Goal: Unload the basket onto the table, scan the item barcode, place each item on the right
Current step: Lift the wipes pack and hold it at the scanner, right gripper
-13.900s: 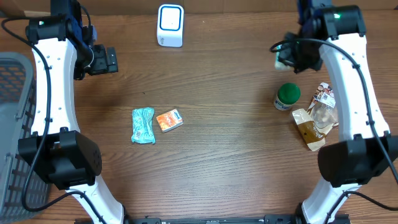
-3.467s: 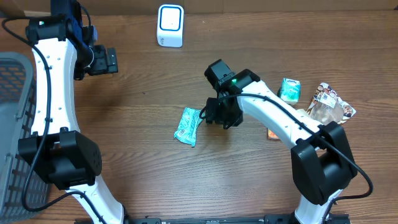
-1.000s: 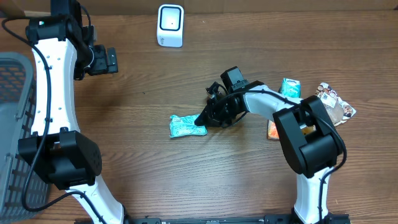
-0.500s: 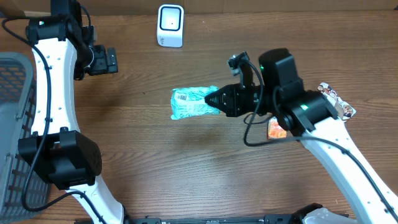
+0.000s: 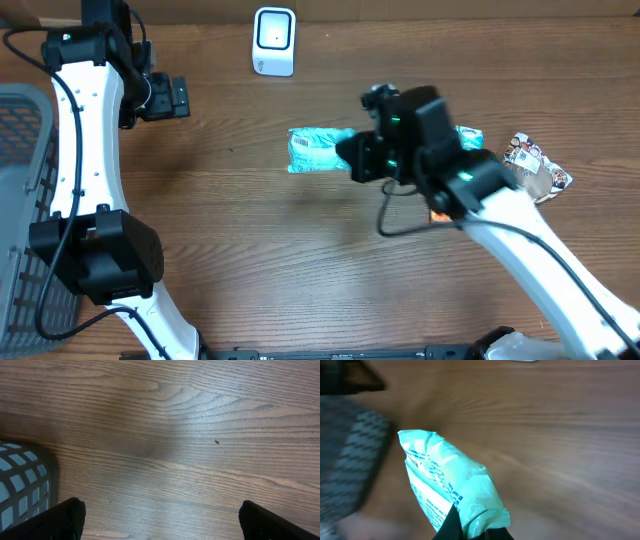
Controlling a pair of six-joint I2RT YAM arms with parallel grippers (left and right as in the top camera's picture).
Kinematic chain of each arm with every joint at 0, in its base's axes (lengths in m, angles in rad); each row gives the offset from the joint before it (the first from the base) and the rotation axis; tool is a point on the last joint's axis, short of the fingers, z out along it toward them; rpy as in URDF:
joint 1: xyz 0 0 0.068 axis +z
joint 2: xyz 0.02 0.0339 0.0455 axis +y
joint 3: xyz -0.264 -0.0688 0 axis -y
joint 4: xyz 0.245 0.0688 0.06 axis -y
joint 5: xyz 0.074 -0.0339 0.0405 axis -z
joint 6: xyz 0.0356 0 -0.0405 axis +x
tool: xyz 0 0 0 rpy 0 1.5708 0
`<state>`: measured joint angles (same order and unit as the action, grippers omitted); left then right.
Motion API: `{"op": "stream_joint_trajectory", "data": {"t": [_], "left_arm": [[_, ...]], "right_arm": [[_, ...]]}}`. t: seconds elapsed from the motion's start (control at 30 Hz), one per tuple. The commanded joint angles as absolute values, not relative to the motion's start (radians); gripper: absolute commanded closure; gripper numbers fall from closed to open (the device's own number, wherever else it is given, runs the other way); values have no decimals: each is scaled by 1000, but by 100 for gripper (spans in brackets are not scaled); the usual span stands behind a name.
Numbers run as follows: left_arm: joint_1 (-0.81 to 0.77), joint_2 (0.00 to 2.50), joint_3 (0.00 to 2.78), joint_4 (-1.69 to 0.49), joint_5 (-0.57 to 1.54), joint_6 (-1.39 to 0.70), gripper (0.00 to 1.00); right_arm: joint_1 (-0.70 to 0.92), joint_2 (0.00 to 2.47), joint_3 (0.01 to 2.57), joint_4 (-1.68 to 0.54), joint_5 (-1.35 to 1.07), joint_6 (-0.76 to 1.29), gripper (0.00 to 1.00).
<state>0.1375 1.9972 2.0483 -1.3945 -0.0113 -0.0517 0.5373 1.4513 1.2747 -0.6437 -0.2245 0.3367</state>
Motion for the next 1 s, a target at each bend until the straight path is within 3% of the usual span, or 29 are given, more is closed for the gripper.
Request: {"op": "stream_joint_trajectory", "data": {"t": [0.0,0.17,0.27,0.33,0.57,0.77,0.97], "left_arm": [[136,1970,2048,-1394,-7,-41,0],[136,1970,2048,-1394,-7,-41,0],[136,1970,2048,-1394,-7,-41,0],[136,1970,2048,-1394,-7,-41,0],[136,1970,2048,-1394,-7,-41,0],[136,1970,2048,-1394,-7,-41,0],[136,1970,2048,-1394,-7,-41,0]], "right_arm": [[575,1613,1431,-627,-31,316,96],[608,1888,1809,-662,277,171,96],[631,2038,1905,-355,572,-102,96],[631,2089,1904,-174,625,-277,96],[620,2324,1904,435,465,-1030,96],[614,2445,1905,616,386,-1230,96],[598,2492,1905,617,356,-1266,96]]}}
